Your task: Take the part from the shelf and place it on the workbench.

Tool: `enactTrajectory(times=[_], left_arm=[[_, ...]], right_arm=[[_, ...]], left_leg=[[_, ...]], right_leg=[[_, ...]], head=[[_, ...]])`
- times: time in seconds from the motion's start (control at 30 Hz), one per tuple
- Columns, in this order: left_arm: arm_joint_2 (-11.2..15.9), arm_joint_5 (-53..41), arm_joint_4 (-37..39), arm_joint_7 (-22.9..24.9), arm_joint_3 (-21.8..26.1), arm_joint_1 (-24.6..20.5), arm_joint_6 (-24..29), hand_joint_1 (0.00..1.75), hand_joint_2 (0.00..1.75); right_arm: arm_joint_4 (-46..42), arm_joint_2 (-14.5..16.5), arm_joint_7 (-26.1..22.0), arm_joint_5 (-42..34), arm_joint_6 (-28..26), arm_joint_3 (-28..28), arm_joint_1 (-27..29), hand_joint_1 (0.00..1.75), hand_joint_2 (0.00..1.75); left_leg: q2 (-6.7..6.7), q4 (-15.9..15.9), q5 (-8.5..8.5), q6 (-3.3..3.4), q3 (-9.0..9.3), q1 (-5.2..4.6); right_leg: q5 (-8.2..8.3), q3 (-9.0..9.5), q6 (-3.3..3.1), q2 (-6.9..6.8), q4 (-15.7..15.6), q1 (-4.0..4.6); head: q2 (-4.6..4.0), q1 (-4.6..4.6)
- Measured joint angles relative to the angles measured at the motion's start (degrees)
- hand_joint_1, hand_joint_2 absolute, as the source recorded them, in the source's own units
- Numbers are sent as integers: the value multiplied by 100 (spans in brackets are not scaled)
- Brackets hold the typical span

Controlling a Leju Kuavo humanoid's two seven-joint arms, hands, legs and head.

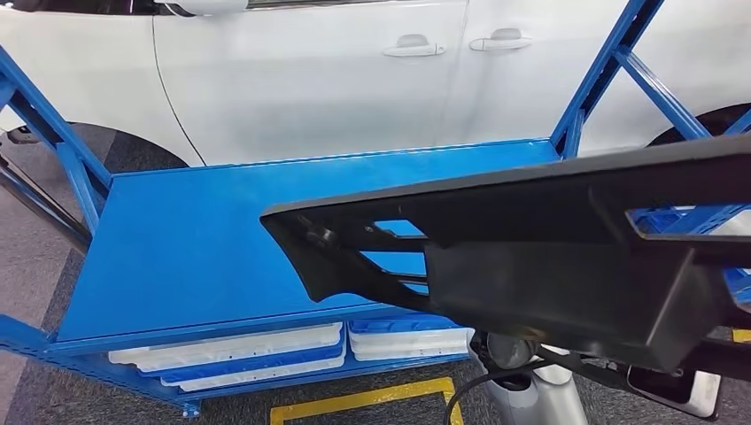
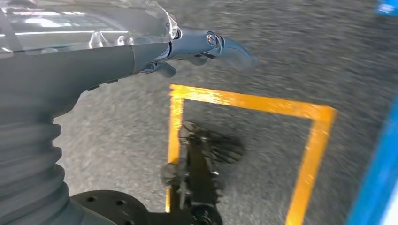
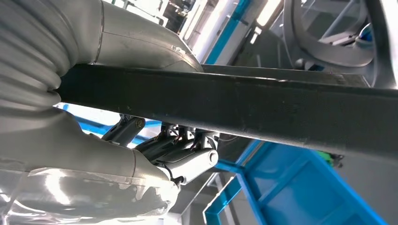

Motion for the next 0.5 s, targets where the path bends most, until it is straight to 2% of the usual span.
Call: enactTrajectory(times=[0.03, 0.07, 0.13, 0.2, 0.23, 0.27, 0.33, 0.37, 0.4, 0.43, 0.5], left_arm=[[0, 1, 0, 84, 11, 12, 34, 0, 175], [0, 0, 0, 160, 21, 21, 65, 0, 175], [1, -4, 0, 283, 44, 38, 108, 0, 175], [2, -13, 2, 353, 68, 52, 119, 0, 175], [3, -19, 3, 371, 83, 57, 119, 0, 175], [5, -24, 4, 382, 99, 61, 120, 0, 175], [12, -28, 4, 390, 124, 67, 121, 0, 175], [16, -26, 4, 390, 133, 72, 121, 0, 175], [17, -21, 4, 387, 141, 77, 120, 0, 175], [18, -16, 4, 381, 150, 80, 119, 0, 175], [19, -9, 4, 349, 167, 72, 104, 0, 175]], right_arm=[[-39, 2, 3, 5, 8, 3, 39, 175, 175], [-65, 3, 6, 11, 10, 8, 75, 175, 175], [-79, 2, 11, 43, 6, 30, 143, 175, 175], [-70, 2, 18, 80, -8, 79, 180, 175, 175], [-58, 1, 20, 88, -15, 114, 184, 175, 175], [-37, -2, 20, 89, -20, 151, 183, 175, 175], [38, -18, 20, 92, -33, 231, 181, 175, 175], [91, -30, 20, 103, -57, 273, 181, 175, 175], [150, -45, 20, 127, -99, 323, 180, 175, 175], [210, -62, 22, 159, -155, 374, 176, 175, 175], [348, -96, 25, 220, -307, 485, 139, 175, 175]], left_leg=[[-6, -1, 15, -20, -4, -4], [-8, -4, 33, -48, -12, -6], [-7, -28, 83, -124, -25, -3], [-2, 14, 31, -191, -60, 1], [0, 154, -114, -213, -116, 0], [3, 410, -337, -227, -209, 1], [4, 1130, -828, -253, -438, 0], [4, 1394, -967, -263, -490, 0], [4, 1474, -1006, -267, -446, 0], [5, 1315, -940, -263, -281, 0], [5, 508, -713, -228, 271, -5]], right_leg=[[110, 174, -34, 0, -331, 20], [166, 267, -63, 1, -525, 42], [221, 257, -107, 4, -589, 70], [318, 225, -168, -8, -652, 39], [379, 198, -202, -19, -694, 22], [435, 156, -226, -31, -721, 10], [528, 24, -253, -39, -717, 26], [574, -50, -254, -41, -705, 33], [622, -123, -252, -41, -692, 39], [669, -193, -245, -41, -677, 43], [756, -315, -210, -38, -633, 47]], head=[[0, 0], [0, 0], [0, 0], [0, 0], [0, 0], [0, -1], [0, -2], [0, -2], [0, -2], [0, -2], [0, -3]])
